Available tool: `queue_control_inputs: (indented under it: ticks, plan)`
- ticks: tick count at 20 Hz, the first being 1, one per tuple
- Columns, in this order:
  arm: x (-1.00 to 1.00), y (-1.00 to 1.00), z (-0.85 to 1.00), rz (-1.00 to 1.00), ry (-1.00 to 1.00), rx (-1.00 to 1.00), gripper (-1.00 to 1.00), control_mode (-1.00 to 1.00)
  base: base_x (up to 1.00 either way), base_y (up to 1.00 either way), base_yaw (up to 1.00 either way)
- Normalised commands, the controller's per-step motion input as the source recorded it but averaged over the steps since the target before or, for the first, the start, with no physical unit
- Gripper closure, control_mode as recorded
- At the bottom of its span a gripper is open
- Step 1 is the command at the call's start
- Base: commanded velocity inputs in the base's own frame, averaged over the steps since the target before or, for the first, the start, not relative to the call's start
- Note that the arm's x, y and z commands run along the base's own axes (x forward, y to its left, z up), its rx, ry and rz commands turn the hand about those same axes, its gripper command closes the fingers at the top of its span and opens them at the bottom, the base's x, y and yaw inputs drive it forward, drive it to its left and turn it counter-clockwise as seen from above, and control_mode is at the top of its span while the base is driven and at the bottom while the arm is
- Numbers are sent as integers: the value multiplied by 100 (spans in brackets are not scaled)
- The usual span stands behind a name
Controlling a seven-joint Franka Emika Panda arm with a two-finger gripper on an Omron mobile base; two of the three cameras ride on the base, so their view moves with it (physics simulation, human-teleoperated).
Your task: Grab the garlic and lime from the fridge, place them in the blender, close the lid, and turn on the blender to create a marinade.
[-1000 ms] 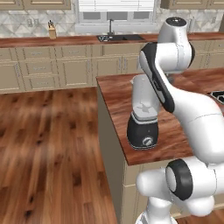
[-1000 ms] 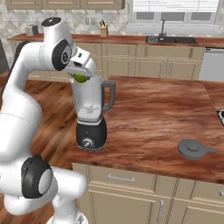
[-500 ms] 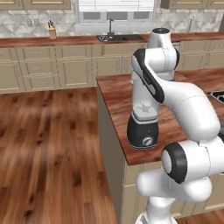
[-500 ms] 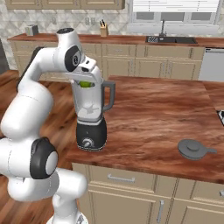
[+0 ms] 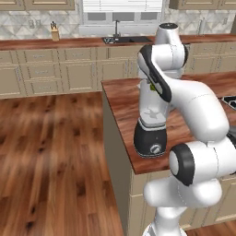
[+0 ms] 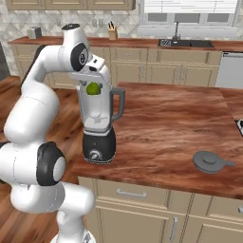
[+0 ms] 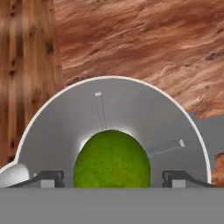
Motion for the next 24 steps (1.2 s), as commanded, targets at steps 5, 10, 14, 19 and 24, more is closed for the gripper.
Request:
queue_control_inputs:
  ticks: [5,10,14,19,24]
  plan:
    - [-55,3,33,0,-3,0,-100,-100,0,0,0]
    - [-100,0,2,0,-10,0,-100,-100,0,0,0]
    - [-100,0,-28,0,-24,0,-100,-100,0,0,0]
    - [-100,0,-56,0,-21,5,-100,-100,0,0,0]
    - [-63,0,-45,0,-8,3,-100,-100,0,0,0]
